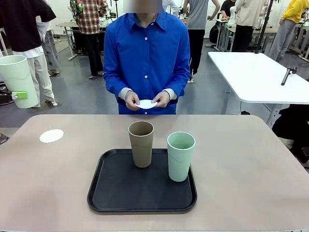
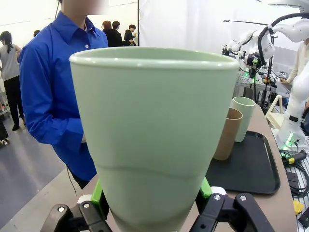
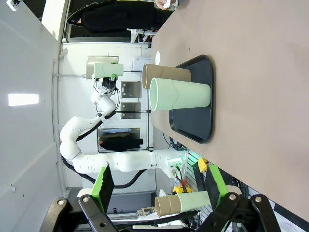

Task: Place coasters on the table and set cups on them.
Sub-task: Pick up one Reusable plastic cup and place it on a coaster set by the human.

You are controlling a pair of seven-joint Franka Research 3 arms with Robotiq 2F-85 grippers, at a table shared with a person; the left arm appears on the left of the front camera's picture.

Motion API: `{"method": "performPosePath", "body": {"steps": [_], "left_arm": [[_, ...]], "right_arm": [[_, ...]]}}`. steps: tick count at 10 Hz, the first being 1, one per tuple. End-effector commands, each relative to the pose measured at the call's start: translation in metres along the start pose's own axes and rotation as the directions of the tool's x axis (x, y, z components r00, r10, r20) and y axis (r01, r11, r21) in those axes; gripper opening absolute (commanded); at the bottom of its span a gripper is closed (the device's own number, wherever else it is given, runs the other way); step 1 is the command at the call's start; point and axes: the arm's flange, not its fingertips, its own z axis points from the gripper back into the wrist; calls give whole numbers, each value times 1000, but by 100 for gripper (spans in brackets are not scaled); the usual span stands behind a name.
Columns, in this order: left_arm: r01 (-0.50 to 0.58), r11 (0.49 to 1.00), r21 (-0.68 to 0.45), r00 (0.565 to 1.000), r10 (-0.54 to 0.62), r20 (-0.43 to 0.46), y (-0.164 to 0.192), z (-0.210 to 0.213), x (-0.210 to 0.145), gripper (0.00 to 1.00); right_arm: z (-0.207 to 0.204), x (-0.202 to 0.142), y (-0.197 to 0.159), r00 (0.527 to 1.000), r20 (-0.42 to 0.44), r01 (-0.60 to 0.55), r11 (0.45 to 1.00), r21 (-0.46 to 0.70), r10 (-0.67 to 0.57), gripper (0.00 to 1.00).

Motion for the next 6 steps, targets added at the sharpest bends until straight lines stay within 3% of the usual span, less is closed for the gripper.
{"method": "performPosePath", "body": {"steps": [1,6], "left_arm": [[-5,1000,-3,1000,5,-5,0,0,2,84],[-1,1000,0,1000,1,0,0,0,0,84]], "right_arm": [[0,-1,0,1000,3,-15,1000,13,15,100],[0,-1,0,1000,3,-15,1000,13,15,100]]}}
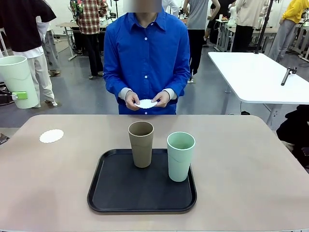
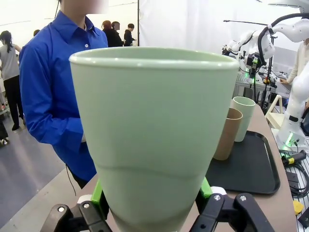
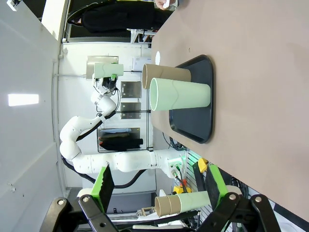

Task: Place coasters on the table and set cups on them.
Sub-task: Pick up one Reusable plastic cup and place it on a coaster set by the human.

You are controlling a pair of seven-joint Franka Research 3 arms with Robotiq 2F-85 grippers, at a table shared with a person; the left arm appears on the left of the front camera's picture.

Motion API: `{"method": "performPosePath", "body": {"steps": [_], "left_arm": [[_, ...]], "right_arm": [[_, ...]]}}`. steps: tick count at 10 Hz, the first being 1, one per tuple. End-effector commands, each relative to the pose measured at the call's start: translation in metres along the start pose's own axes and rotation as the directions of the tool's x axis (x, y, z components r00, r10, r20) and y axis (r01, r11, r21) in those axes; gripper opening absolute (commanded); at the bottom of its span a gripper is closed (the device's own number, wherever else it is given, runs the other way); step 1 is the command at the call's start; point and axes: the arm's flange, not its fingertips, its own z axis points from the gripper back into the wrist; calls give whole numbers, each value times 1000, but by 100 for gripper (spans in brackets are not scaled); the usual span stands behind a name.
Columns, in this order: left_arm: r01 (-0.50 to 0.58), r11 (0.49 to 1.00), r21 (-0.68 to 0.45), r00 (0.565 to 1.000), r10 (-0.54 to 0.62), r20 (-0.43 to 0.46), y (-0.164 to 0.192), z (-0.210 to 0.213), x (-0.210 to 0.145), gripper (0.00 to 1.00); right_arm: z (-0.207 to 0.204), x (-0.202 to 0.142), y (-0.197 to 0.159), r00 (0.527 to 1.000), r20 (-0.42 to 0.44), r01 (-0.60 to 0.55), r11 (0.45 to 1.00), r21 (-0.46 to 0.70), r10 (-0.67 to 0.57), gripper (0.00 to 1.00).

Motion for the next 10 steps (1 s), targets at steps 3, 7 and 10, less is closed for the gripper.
{"method": "performPosePath", "body": {"steps": [3,7,10], "left_arm": [[-18,999,-28,998,20,64,43,7,-33,84],[30,997,-75,998,-26,51,63,-15,-68,84],[11,994,-112,1000,-8,25,79,-28,-110,84]], "right_arm": [[0,-1,0,1000,3,-15,1000,13,15,100],[0,-1,0,1000,3,-15,1000,13,15,100],[0,-1,0,1000,3,-15,1000,13,15,100]]}}
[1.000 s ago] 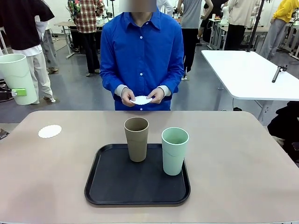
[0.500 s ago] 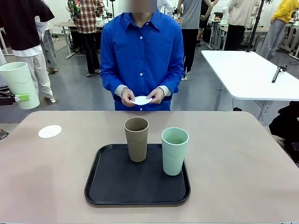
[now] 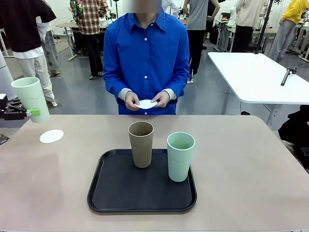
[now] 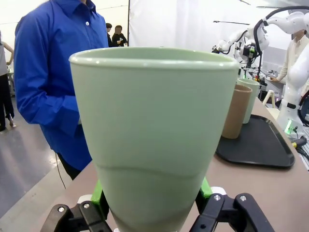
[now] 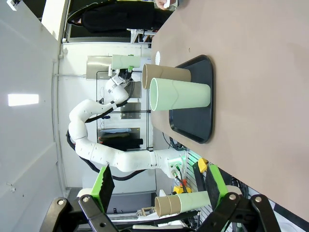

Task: Place coasters on the table and set cups on them.
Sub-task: Pick up one Reusable plastic cup and place it on a coaster set by the human.

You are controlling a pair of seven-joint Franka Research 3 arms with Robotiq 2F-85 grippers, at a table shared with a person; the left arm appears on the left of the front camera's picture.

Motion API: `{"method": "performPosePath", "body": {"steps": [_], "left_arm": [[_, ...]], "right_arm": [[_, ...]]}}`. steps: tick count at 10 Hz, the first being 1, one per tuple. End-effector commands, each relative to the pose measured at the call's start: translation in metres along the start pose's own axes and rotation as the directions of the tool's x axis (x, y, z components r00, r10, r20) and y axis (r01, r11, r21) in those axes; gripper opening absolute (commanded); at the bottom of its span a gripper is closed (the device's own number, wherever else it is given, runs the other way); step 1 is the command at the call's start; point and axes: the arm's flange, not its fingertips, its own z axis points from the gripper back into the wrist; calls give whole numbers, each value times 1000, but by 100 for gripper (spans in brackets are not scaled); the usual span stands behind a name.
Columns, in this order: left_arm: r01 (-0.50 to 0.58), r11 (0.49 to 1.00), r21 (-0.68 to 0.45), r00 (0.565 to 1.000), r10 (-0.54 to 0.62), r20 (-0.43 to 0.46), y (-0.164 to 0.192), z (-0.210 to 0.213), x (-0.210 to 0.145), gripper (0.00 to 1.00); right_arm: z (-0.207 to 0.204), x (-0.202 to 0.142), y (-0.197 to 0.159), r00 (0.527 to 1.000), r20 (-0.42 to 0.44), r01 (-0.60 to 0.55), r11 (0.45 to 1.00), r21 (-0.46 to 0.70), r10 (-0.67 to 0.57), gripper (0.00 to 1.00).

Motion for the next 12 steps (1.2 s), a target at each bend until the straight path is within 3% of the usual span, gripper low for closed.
{"method": "performPosePath", "body": {"steps": [1,5,12], "left_arm": [[3,1000,-18,1000,-3,4,16,-1,-10,84],[-64,997,-47,998,63,-7,25,-14,-40,84],[-75,996,-53,997,75,0,20,-17,-62,84]], "right_arm": [[0,-1,0,1000,3,-15,1000,13,15,100],[0,-1,0,1000,3,-15,1000,13,15,100],[0,-1,0,1000,3,-15,1000,13,15,100]]}}
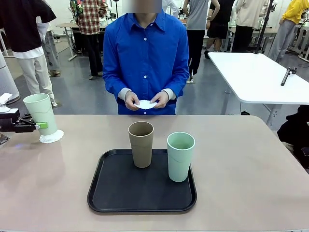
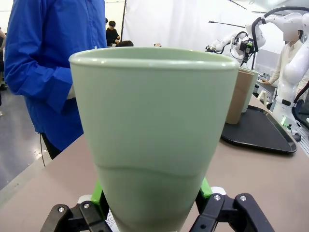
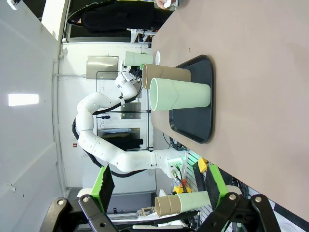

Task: Place coasters on the table and set cups on them.
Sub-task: Pick up one Reusable plastic cup and place it on a coaster set by the human.

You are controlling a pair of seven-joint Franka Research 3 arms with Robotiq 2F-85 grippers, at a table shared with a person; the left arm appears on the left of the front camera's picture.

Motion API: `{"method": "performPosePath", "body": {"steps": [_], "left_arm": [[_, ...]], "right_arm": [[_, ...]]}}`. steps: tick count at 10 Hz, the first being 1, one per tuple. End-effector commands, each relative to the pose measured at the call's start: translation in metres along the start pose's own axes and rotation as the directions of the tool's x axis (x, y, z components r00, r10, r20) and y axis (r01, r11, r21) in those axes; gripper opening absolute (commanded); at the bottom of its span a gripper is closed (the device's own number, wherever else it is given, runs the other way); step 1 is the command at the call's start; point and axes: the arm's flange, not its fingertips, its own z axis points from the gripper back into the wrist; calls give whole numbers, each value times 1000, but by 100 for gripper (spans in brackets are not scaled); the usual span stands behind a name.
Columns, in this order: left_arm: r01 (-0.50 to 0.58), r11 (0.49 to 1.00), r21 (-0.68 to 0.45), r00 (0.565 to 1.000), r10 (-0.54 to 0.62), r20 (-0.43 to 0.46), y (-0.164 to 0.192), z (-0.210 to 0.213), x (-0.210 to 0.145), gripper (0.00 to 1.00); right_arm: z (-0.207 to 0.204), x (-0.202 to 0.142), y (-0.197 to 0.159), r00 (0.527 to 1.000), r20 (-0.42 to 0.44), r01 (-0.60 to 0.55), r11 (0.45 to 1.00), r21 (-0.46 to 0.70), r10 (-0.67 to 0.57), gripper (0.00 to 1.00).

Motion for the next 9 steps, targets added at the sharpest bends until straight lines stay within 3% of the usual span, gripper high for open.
{"method": "performPosePath", "body": {"steps": [1,9], "left_arm": [[-2,1000,0,1000,2,1,0,-1,-1,84],[32,999,-27,999,-31,35,19,2,-15,84]], "right_arm": [[0,-1,0,1000,3,-15,1000,13,15,100],[0,-1,0,1000,3,-15,1000,13,15,100]]}}
